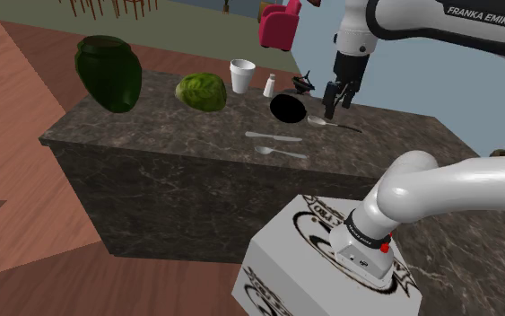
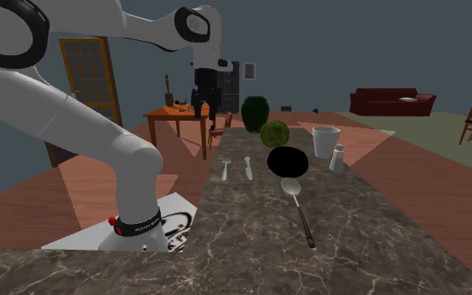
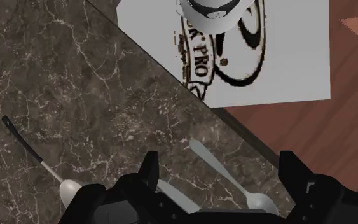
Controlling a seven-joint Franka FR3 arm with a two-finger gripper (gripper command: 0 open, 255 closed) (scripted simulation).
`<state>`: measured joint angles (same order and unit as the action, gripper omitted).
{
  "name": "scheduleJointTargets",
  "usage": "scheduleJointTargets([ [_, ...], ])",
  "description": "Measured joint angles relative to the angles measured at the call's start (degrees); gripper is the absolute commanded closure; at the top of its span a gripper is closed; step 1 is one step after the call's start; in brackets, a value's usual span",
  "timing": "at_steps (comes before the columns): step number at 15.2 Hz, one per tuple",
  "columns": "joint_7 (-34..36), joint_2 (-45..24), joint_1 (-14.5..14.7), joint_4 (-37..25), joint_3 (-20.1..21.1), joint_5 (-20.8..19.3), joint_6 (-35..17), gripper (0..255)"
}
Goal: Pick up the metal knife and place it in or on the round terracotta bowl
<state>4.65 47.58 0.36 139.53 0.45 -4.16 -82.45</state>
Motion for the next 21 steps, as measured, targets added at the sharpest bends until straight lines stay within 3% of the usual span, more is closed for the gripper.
scheduleJointTargets([
  [4,-5.4,-2.2,1.0,1.3,-2.6,-1.9,-4.0,0],
  [13,-27.2,-15.9,5.8,3.9,-12.0,-6.2,-22.6,0],
  [21,-47.3,-33.0,11.4,-0.1,-17.6,-3.9,-37.2,0],
])
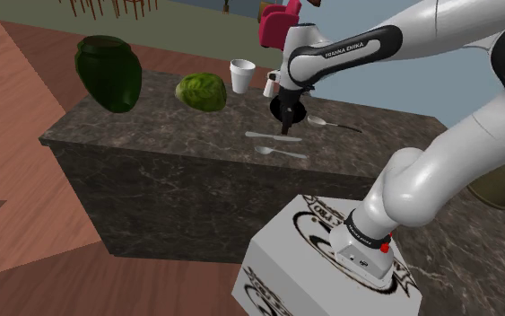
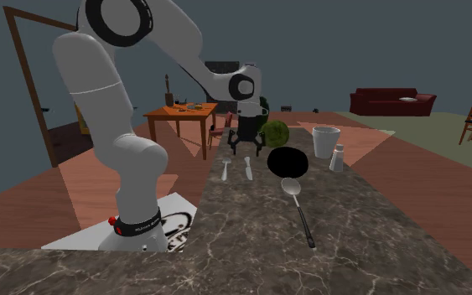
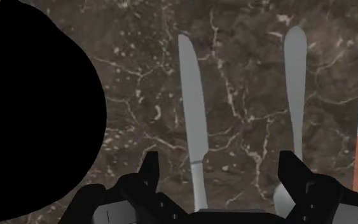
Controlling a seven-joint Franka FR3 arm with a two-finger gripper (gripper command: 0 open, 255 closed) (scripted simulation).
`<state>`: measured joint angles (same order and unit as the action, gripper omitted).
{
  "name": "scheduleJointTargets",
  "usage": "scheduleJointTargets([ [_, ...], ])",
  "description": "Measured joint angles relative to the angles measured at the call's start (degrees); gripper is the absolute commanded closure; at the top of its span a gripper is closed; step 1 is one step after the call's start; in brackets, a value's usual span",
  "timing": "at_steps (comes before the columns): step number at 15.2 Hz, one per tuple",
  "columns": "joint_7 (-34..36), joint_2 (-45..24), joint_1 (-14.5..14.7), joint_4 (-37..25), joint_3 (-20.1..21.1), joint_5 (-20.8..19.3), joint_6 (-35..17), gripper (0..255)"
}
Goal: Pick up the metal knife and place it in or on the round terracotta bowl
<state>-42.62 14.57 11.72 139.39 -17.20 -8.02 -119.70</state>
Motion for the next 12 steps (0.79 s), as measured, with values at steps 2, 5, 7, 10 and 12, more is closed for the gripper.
scheduleJointTargets([
  [2,-4.3,-3.1,0.6,-0.4,-0.9,0.9,-2.9,0],
  [5,-5.8,-5.3,0.9,-0.1,-1.3,1.5,-5.5,0],
  [7,-6.0,-6.4,0.9,0.8,-1.4,1.7,-7.3,0],
  [10,-6.3,-7.4,0.9,1.7,-1.6,1.9,-9.3,0],
  [12,-6.3,-7.6,0.8,1.8,-1.6,1.9,-9.5,0],
])
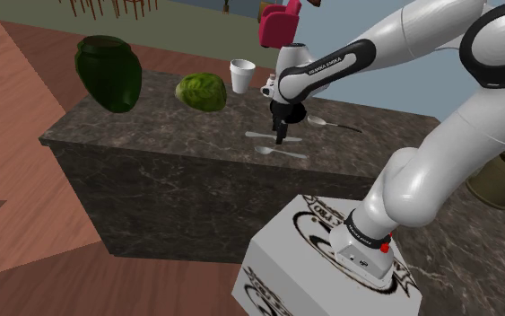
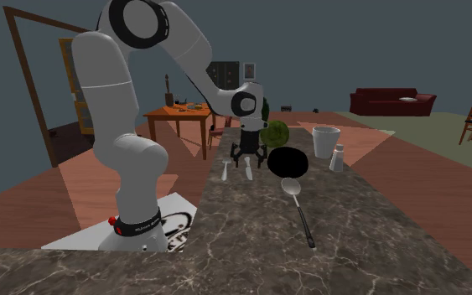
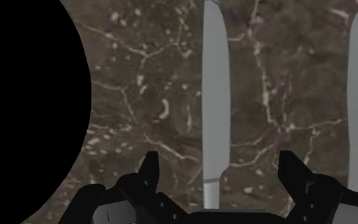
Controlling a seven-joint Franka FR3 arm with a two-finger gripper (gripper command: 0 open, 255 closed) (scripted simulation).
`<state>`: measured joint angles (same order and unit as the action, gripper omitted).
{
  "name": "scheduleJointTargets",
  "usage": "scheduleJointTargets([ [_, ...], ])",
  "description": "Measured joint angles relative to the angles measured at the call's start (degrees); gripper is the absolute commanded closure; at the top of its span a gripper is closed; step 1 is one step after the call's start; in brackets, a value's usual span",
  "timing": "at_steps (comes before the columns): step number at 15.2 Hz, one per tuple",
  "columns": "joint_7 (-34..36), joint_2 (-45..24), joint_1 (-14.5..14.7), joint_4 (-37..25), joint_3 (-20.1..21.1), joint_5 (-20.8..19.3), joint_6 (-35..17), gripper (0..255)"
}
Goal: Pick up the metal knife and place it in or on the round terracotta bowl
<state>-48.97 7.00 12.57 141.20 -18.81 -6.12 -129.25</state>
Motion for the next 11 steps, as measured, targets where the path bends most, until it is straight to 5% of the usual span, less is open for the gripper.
scheduleJointTargets([
  [4,0.0,0.0,0.0,0.0,0.0,0.0,-0.1,0],
  [5,0.0,0.0,0.0,0.0,0.0,0.0,-0.1,255],
  [11,-0.1,-0.1,-0.2,-0.8,-0.3,0.0,-1.1,255],
])
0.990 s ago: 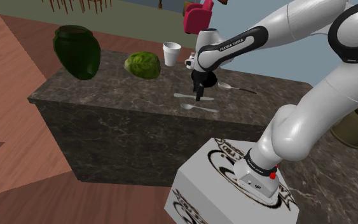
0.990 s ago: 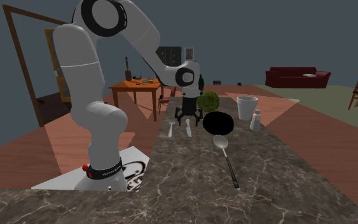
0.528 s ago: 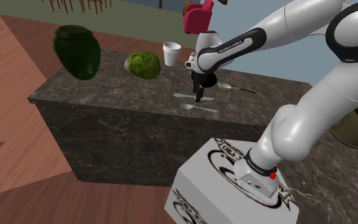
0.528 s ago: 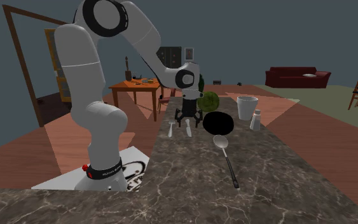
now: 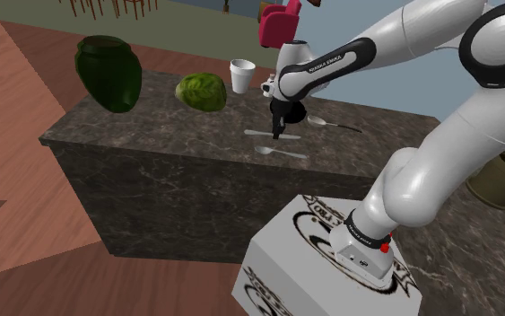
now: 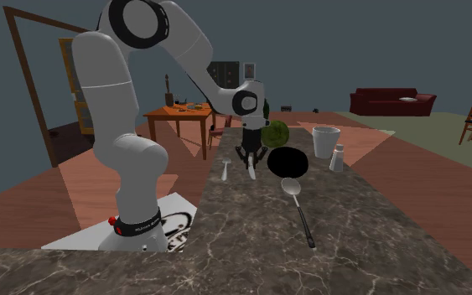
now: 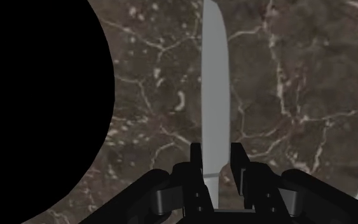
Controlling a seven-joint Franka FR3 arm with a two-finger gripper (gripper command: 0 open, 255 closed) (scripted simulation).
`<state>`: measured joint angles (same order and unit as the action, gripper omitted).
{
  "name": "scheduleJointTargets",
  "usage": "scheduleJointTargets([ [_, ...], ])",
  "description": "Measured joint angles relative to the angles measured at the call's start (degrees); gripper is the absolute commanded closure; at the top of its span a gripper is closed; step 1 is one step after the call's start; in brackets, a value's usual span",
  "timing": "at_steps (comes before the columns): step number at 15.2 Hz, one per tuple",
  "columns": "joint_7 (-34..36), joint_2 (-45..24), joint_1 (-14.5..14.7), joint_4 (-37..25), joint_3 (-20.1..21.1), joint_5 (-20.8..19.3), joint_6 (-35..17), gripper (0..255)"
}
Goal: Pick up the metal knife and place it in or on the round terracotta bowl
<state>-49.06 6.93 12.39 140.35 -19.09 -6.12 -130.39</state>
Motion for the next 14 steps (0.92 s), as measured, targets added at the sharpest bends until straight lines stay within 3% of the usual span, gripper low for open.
scheduleJointTargets([
  [4,0.0,0.2,0.0,0.3,0.0,-0.1,-0.2,255],
  [14,0.8,4.6,0.1,-2.3,0.8,-0.9,8.6,255],
])
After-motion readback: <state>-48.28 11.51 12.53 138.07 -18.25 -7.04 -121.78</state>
